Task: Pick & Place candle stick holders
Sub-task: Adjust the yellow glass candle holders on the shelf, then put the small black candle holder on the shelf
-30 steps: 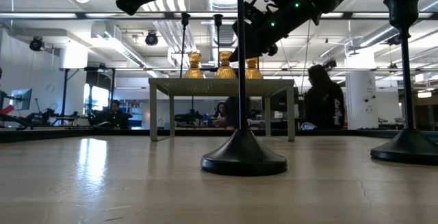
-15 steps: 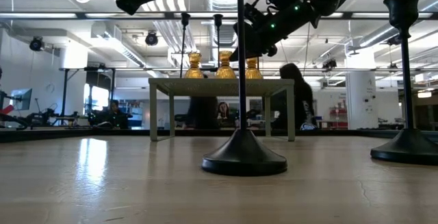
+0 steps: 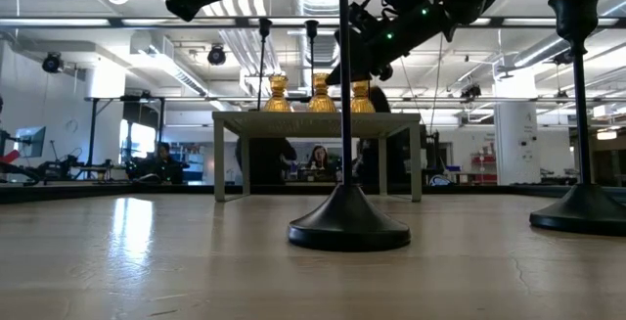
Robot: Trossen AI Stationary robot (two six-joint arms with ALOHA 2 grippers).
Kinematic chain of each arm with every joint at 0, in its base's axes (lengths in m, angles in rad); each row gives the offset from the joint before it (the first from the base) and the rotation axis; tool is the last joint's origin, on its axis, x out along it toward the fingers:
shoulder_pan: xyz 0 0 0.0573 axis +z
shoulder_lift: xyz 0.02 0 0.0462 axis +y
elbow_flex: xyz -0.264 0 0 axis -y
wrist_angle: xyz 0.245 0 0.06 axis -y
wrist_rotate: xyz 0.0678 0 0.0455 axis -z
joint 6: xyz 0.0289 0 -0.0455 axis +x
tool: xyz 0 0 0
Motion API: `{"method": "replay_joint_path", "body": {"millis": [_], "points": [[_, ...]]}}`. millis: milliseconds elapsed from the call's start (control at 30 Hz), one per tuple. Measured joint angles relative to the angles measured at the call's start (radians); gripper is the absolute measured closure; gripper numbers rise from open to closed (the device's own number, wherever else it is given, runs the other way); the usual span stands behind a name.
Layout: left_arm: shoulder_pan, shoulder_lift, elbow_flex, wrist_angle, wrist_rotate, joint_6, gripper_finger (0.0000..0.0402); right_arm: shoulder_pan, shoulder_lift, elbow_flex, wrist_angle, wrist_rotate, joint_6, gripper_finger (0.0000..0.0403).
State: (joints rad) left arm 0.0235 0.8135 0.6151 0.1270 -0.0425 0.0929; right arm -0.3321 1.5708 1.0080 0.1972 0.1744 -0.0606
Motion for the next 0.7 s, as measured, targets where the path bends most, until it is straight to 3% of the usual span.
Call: {"method": "replay_joint_path", "body": {"millis": [367, 700], "points": [[0.001, 0.0, 0.0, -0.003, 0.0, 0.004, 0.02, 0.083, -0.106, 0.0, -0.051, -0.079, 0.037, 0.0395], [0.0, 0.0, 0.0, 0.002, 0.0, 0.004, 0.02, 0.275, -0.363, -0.001, -0.392, 0.017, 0.058, 0.0395]]}}
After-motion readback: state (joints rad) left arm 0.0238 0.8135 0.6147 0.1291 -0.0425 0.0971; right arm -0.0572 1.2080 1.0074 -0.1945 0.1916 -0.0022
